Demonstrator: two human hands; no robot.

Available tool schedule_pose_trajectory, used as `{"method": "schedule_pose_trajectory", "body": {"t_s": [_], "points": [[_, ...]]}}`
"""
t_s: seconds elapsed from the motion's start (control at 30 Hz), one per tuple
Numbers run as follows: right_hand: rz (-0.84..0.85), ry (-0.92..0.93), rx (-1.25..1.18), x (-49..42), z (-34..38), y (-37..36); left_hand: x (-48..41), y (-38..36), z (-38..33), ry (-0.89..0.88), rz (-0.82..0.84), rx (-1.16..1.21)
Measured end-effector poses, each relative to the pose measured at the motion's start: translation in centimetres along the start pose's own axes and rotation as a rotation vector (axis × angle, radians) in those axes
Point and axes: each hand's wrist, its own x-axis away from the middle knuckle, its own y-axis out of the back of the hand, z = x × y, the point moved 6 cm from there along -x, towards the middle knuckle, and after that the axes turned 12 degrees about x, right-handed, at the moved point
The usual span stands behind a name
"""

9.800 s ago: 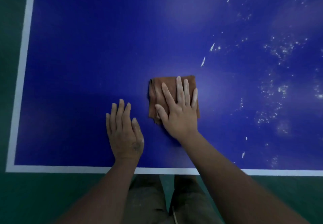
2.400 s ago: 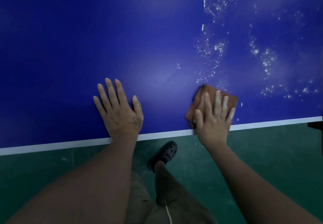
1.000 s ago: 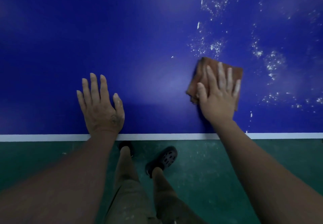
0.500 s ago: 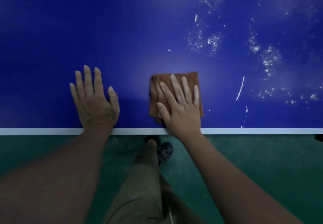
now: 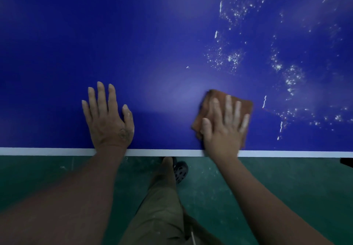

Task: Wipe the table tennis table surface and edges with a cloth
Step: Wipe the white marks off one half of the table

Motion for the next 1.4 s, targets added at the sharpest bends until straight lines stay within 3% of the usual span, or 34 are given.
{"method": "schedule_pose_trajectory", "body": {"t_s": [0.2,0.37,0.47,0.57,0.67,0.77,0.93,1.07,1.2,1.3,1.4], "points": [[-0.075,0.334,-0.139,-4.8,13.6,1.5,-0.1,-0.1,0.0,-0.002,0.001,0.009],[-0.129,0.487,-0.124,-9.9,11.7,1.3,-0.1,0.1,0.3,0.011,0.003,0.012],[-0.104,0.347,-0.058,-12.5,4.6,0.8,-0.3,-0.1,0.3,0.029,0.033,0.015],[0.006,0.071,-0.021,-14.0,-2.8,0.5,-0.3,0.0,0.2,0.043,0.046,0.004],[0.118,-0.085,-0.020,-14.2,-5.0,0.2,-0.3,0.2,0.0,0.045,0.056,-0.005],[0.076,-0.087,-0.008,-13.5,-2.0,0.9,-0.2,0.3,0.0,0.053,0.064,0.014],[-0.041,0.130,-0.042,-12.2,8.0,1.8,-1.8,0.0,-1.3,0.129,0.016,0.220],[-0.058,0.232,-0.112,-14.1,11.9,2.0,-5.8,-1.2,-5.8,0.024,0.049,0.360],[-0.083,0.292,-0.092,-17.1,8.3,1.7,-10.9,-2.9,-10.1,-0.045,0.092,0.427],[-0.006,0.119,-0.046,-18.9,1.8,1.0,-14.7,-4.4,-13.7,-0.119,0.121,0.417],[0.090,-0.116,-0.031,-19.3,-4.3,0.6,-17.9,-5.9,-15.7,-0.163,0.167,0.230]]}}
